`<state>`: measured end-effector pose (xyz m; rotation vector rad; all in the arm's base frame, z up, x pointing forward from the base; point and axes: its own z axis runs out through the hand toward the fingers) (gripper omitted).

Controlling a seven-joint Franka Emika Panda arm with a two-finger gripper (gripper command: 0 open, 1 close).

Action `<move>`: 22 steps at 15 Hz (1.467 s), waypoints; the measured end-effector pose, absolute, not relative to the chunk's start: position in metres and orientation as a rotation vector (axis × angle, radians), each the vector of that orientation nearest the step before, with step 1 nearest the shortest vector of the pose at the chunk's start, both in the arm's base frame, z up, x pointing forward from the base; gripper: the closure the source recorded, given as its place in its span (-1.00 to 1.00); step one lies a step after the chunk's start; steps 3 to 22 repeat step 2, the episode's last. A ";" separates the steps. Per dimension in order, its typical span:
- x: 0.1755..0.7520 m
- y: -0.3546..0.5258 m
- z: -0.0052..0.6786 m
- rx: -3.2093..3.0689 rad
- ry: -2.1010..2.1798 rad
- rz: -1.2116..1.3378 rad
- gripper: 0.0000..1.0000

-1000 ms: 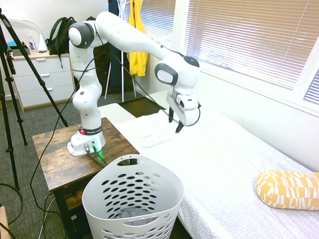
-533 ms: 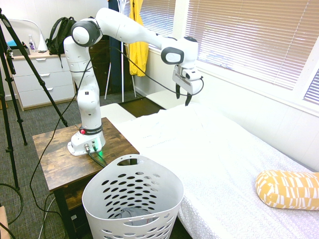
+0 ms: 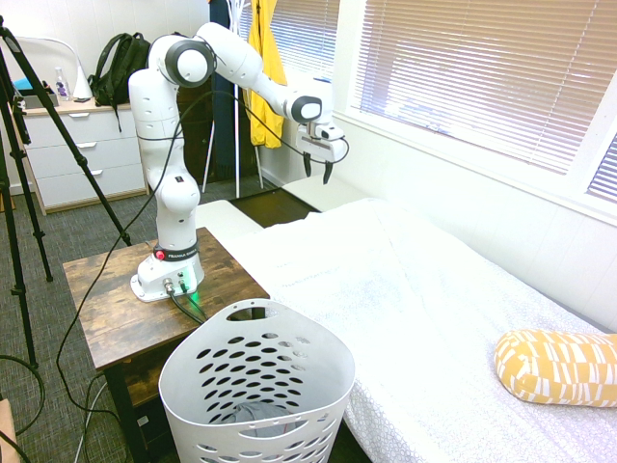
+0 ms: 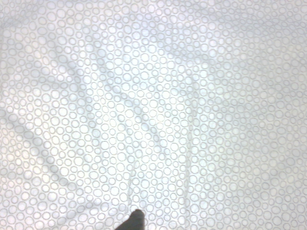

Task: Put my clothes in the laundry bag

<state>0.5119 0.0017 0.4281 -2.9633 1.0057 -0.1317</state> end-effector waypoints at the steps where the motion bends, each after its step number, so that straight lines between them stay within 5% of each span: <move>1: 0.510 0.016 0.424 -2.965 0.993 -0.133 -1.00; 22: 0.507 0.025 0.421 -2.957 0.999 -0.143 -1.00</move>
